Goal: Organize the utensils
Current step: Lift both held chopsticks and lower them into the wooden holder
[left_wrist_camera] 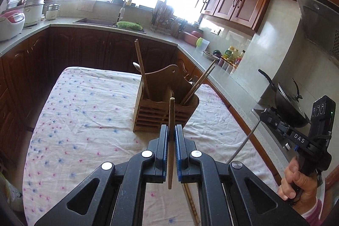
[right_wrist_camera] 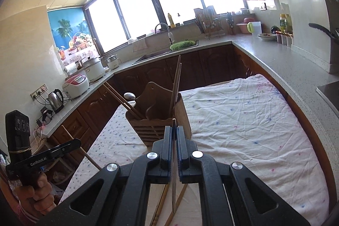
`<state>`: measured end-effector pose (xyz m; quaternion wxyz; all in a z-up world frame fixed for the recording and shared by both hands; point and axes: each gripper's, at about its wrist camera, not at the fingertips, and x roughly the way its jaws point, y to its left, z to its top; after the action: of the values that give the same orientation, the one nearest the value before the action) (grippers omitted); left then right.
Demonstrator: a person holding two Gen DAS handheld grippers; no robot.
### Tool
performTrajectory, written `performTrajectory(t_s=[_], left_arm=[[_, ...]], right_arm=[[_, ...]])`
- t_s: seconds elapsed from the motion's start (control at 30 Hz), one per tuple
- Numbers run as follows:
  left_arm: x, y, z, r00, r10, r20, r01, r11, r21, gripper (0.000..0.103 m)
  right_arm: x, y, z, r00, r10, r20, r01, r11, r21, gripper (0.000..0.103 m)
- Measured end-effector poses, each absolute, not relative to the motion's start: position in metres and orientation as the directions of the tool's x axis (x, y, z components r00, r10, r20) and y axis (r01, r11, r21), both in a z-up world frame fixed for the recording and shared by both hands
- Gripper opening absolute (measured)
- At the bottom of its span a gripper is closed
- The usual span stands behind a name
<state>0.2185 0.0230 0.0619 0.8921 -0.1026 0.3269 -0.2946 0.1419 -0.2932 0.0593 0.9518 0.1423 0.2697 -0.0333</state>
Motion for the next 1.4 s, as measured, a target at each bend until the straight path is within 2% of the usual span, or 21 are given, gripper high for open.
performTrajectory(t_s=[0.57, 1.1, 1.27, 1.4], left_arm=[[0.23, 0.037, 0.083, 0.677, -0.576, -0.459, 0.446, 0.816, -0.367, 0.004], [0.28, 0.031, 0.124, 0.819, -0.515, -0.253, 0.414, 0.836, -0.361, 0.004], [0.307, 0.016, 0.099, 0.836, -0.495, -0.235, 0.382, 0.834, -0.399, 0.004], [0.321, -0.003, 0.067, 0.836, -0.485, -0.256, 0.357, 0.836, -0.416, 0.004]], right_arm=[[0.154, -0.29, 0.084, 0.884, 0.024, -0.466, 0.11, 0.96, 0.256, 0.004], [0.212, -0.297, 0.151, 0.958, -0.02, -0.285, 0.096, 0.963, 0.253, 0.004], [0.239, -0.303, 0.149, 0.963, -0.047, -0.264, 0.119, 0.958, 0.262, 0.004], [0.254, -0.305, 0.131, 0.961, -0.077, -0.266, 0.146, 0.957, 0.249, 0.004]])
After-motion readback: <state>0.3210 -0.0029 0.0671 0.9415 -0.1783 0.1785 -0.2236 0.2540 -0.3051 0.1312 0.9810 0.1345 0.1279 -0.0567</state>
